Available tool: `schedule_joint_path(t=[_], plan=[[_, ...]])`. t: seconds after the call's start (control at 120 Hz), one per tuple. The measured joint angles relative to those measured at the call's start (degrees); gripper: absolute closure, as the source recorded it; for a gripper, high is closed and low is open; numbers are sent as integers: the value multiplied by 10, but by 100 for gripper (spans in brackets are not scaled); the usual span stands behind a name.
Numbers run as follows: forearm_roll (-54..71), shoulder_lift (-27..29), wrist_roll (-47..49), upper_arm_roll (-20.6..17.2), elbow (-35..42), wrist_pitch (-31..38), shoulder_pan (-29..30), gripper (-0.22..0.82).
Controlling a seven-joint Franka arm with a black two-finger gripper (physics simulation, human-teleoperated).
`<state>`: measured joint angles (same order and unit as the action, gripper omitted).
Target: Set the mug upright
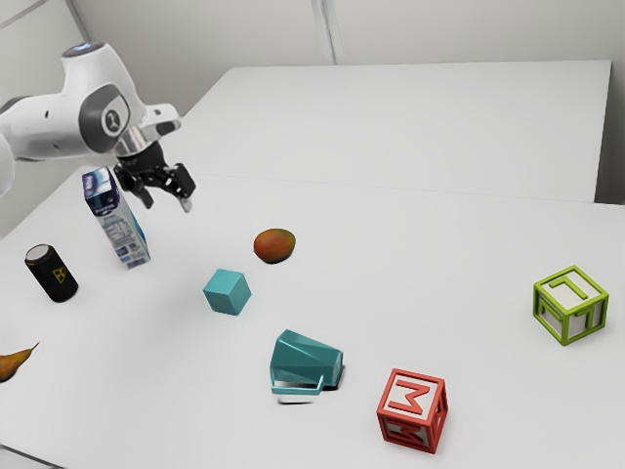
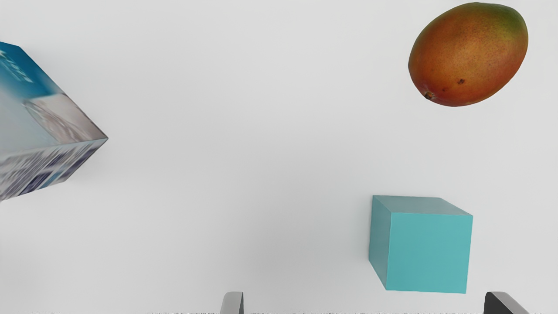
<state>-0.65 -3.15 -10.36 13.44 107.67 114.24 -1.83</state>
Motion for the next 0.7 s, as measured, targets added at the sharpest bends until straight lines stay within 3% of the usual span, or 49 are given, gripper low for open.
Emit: schedule_joint_path(t=[0.125,0.242,0.7], plan=[[1,11,1,1,3,-7,-2,0],[-22,31,3,32,29,-16,-38,0],[-212,40,55,58,121,-113,-89,0]])
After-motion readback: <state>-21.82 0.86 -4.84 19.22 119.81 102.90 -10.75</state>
